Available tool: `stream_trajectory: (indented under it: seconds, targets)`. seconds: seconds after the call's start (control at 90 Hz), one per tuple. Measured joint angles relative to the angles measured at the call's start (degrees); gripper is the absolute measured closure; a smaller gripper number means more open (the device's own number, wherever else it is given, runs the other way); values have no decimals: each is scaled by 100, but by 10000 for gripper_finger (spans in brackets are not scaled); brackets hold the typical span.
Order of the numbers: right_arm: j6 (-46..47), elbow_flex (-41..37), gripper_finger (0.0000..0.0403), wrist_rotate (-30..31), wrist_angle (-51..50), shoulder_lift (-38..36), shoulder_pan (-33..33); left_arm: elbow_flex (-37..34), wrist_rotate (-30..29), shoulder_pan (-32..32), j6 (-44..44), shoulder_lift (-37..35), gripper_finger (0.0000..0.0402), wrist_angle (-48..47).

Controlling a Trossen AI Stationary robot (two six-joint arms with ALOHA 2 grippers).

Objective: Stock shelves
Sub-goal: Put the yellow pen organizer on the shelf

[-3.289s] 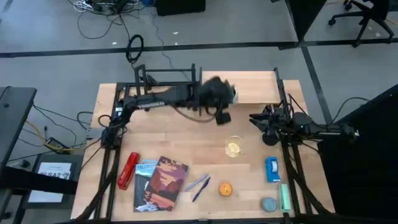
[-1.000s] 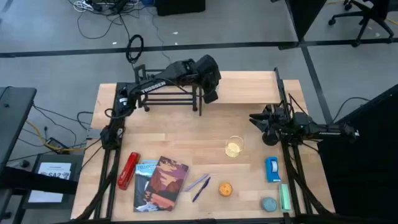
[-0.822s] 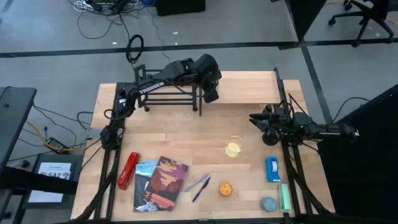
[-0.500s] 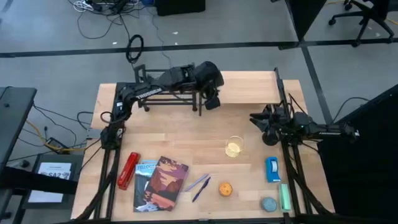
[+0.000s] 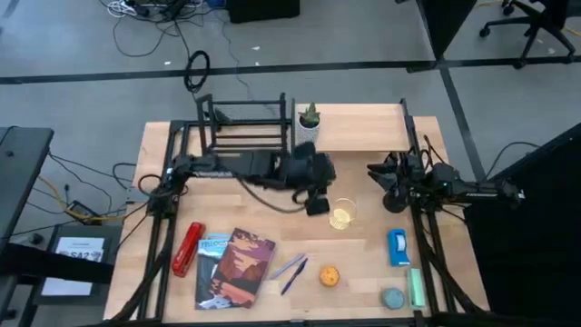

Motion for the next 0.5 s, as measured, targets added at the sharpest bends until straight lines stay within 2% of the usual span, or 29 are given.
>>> stream_trajectory:
  seconds: [0.122,0.189,0.4,0.5]
  targets:
    - [49,70,305,-380,-170,30,2,-1003,-754,-263,-945,-326,296,193]
    - [116,248,305,-430,-387,119,2,-1835,-910,-344,-1337,-672,297,817]
    - [170,998,305,-584,-1581,692,2,-5237,-828,-379,-1721,-2242,297,4517]
    - [249,1483,305,-722,-2493,1144,2,-6730,-724,-354,-1716,-2602,297,6508]
